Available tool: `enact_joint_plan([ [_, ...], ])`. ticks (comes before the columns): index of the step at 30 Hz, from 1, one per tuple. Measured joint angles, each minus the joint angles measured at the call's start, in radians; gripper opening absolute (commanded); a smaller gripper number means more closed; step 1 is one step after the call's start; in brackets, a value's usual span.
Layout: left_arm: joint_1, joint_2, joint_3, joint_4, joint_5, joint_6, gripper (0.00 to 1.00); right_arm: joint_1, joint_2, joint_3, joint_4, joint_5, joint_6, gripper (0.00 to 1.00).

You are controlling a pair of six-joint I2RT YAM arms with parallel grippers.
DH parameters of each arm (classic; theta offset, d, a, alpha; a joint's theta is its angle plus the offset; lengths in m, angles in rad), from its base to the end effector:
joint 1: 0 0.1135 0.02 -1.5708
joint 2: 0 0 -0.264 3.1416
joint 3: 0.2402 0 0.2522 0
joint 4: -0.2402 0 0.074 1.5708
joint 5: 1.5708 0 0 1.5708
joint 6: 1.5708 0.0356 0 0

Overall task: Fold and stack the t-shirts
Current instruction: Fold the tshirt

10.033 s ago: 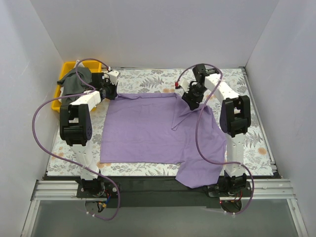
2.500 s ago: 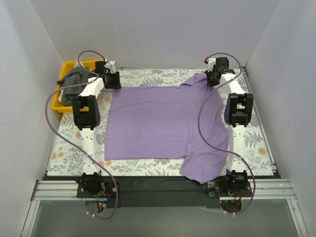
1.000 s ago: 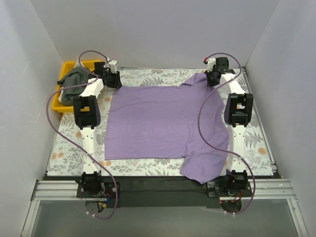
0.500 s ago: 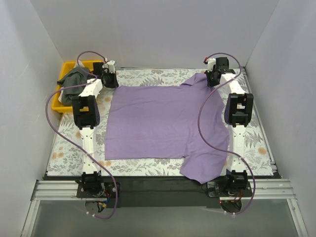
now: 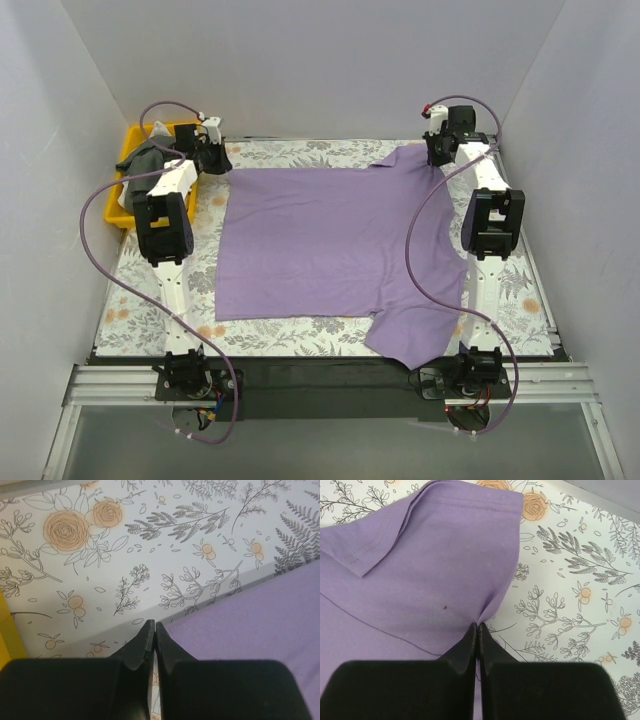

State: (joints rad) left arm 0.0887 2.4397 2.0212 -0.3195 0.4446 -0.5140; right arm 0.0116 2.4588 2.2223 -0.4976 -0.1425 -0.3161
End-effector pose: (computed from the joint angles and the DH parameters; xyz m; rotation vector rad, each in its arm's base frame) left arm 0.5475 0.0333 0.1678 -0.4668 2.2827 -0.7286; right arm 0.5580 0.0115 0.2078 -0.4461 2.2520 0.0071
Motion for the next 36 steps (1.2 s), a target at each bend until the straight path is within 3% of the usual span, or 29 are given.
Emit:
enact_joint_plan([
  [13, 0.002, -0.078, -0.057, 0.037, 0.049, -0.005, 0.0, -0.019, -0.065, -0.054, 0.001, -0.031, -0.002, 0.01],
  [36, 0.033, -0.451, -0.491, 0.068, 0.113, 0.126, 0.0, -0.043, -0.343, -0.4, -0.006, -0.109, -0.088, 0.01],
])
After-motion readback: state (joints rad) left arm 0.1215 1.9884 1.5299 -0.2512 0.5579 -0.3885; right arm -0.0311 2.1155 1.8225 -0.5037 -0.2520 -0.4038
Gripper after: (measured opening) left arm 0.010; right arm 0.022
